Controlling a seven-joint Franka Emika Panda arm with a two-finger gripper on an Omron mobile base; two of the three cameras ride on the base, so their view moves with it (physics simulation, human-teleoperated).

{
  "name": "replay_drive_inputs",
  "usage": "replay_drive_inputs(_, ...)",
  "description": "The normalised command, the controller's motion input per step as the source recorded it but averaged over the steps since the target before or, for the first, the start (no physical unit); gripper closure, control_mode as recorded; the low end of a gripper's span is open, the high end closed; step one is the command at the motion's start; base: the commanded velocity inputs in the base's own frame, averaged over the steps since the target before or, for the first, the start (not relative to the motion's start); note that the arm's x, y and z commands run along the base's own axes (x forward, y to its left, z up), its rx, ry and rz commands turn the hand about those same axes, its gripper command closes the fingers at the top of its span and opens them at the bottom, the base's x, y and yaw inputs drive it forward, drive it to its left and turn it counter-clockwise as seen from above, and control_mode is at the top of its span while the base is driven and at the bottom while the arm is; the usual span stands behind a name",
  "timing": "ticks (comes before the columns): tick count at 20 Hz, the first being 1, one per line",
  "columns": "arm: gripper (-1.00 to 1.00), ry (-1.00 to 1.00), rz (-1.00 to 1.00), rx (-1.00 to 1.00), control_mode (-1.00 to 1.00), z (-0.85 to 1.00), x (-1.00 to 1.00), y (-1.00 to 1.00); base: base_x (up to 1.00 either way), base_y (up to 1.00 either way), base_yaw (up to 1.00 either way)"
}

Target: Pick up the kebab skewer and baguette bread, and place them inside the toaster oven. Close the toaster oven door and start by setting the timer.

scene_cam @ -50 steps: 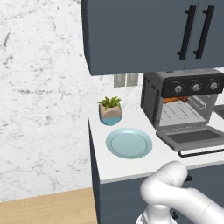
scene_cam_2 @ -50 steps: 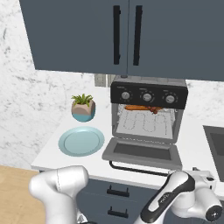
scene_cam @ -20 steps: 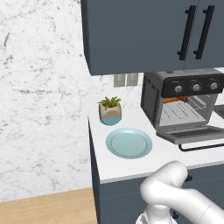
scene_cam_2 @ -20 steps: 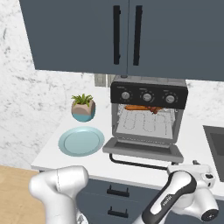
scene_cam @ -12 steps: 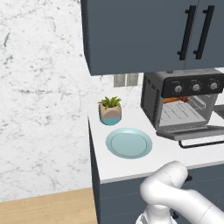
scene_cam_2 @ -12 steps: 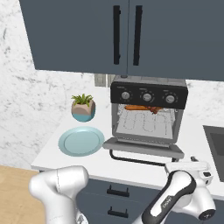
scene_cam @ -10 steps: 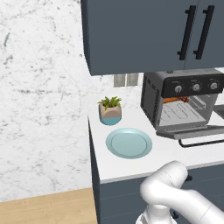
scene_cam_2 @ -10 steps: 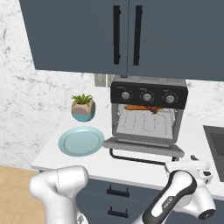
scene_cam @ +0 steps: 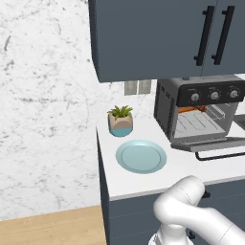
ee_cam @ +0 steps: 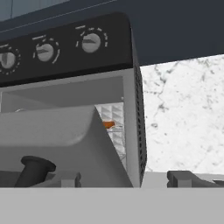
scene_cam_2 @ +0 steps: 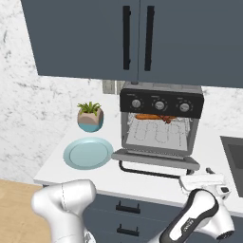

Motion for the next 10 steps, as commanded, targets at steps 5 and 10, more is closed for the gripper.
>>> replay_drive_inputs(5, -1.0, -0.05, -0.02, 0.0, -1.0, 0.59, 0.23, 0.13, 0.0, 0.0, 0.0)
replay_drive_inputs(10, -1.0, 0.0, -0.06, 0.0, -1.0, 0.67, 0.03, 0.02, 0.0, 0.0, 0.0)
